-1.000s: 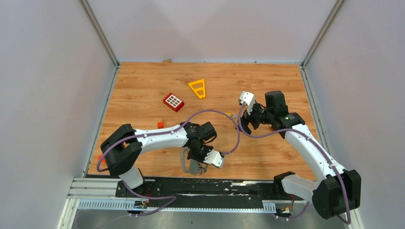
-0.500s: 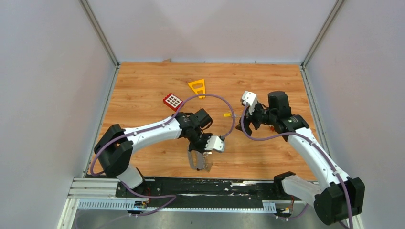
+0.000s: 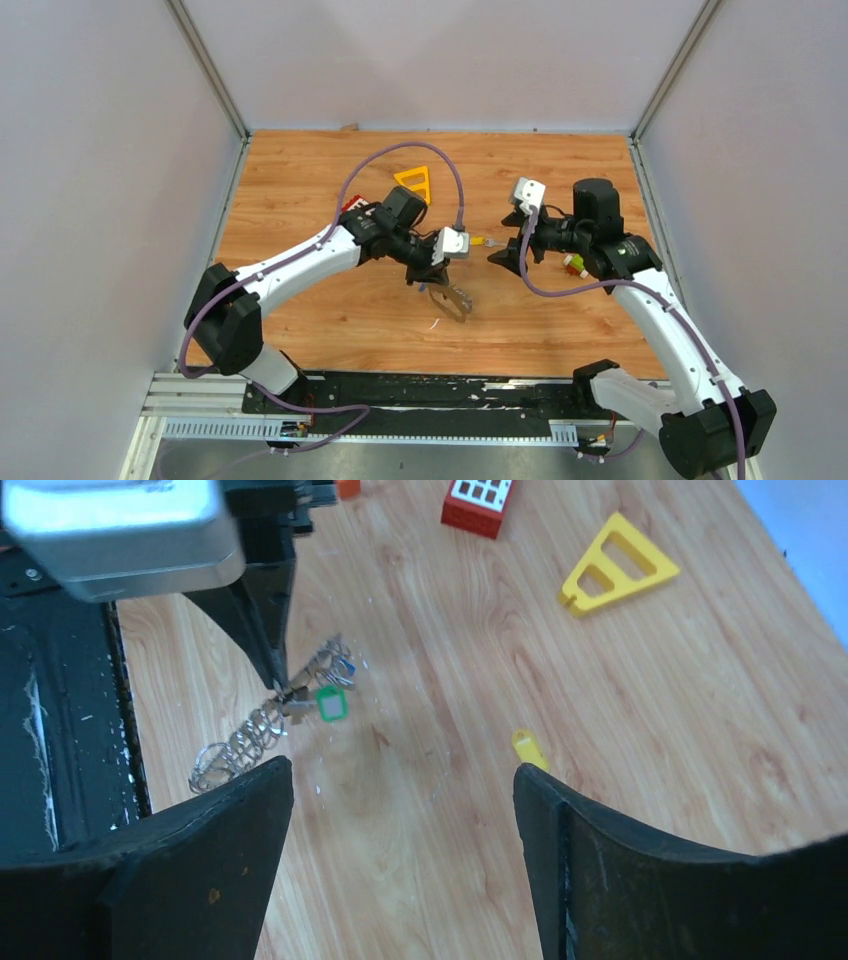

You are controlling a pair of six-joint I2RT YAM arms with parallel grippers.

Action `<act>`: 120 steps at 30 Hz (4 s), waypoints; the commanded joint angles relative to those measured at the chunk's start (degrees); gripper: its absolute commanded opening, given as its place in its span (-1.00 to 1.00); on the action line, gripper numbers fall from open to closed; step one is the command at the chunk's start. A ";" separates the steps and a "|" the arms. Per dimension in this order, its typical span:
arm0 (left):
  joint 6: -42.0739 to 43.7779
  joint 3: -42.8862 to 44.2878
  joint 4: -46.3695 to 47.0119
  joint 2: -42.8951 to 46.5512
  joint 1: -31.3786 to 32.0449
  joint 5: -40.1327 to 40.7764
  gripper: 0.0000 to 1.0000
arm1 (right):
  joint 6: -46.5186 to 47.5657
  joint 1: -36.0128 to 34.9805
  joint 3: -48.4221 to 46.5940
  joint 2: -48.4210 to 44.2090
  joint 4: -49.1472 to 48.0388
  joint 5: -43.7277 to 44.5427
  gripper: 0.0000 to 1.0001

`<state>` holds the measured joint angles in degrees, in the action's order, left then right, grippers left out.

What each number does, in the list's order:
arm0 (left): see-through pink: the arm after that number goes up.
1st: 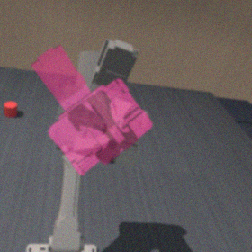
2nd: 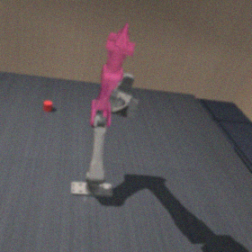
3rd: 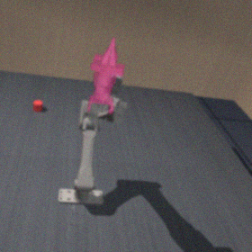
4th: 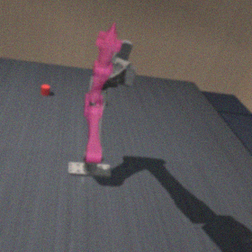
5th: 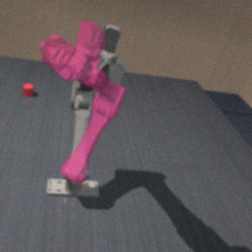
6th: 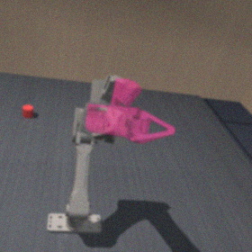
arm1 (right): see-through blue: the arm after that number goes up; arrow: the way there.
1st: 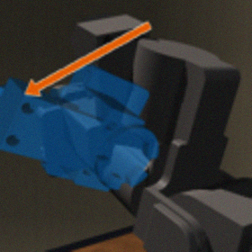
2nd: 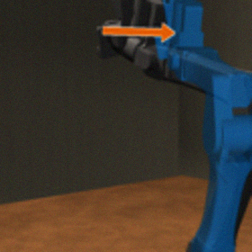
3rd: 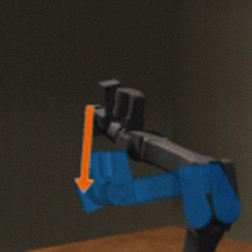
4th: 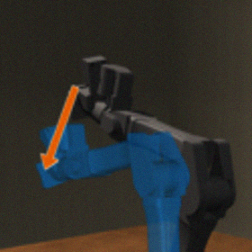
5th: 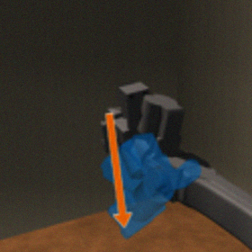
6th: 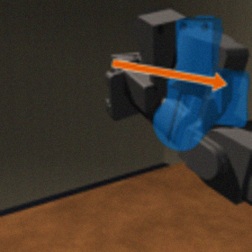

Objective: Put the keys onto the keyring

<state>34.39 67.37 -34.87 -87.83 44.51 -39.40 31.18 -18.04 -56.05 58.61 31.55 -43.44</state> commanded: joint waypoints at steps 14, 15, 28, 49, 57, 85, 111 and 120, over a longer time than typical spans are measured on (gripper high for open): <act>-13.55 2.00 16.11 1.97 -2.50 -7.40 -1.00 | -3.48 -2.29 -0.41 5.58 -5.48 -12.46 0.17; -14.87 1.77 17.17 1.91 -2.50 -6.95 -1.00 | -3.61 -2.75 -0.02 6.10 -5.67 -12.18 0.16; -23.06 -2.73 26.13 2.30 -2.54 -10.53 -1.00 | -1.11 -6.31 2.44 8.69 -7.02 -9.27 0.09; -23.32 -5.41 29.14 2.65 -2.68 -17.62 -1.00 | 5.28 -6.87 2.53 11.58 -3.02 -8.49 -0.04; -24.65 -5.75 30.93 2.49 -2.84 -17.79 -1.00 | 5.37 -7.01 2.16 12.43 -2.48 -9.64 -0.18; -28.90 -8.84 37.99 2.87 -3.82 -16.55 -1.00 | 4.93 -7.94 0.47 13.89 -0.96 -12.52 -0.40; -23.55 -6.76 31.81 2.94 -4.17 -12.65 -0.47 | 6.24 -8.04 1.34 9.71 -1.46 -9.78 -1.00; -14.53 -2.95 21.87 3.88 -5.23 -13.51 -0.29 | 9.46 -8.50 0.94 7.83 2.50 -6.49 -1.00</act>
<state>12.60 60.12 -6.96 -86.96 40.07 -51.94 37.58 -26.20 -53.30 69.25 33.12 -50.28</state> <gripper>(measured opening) 0.341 0.010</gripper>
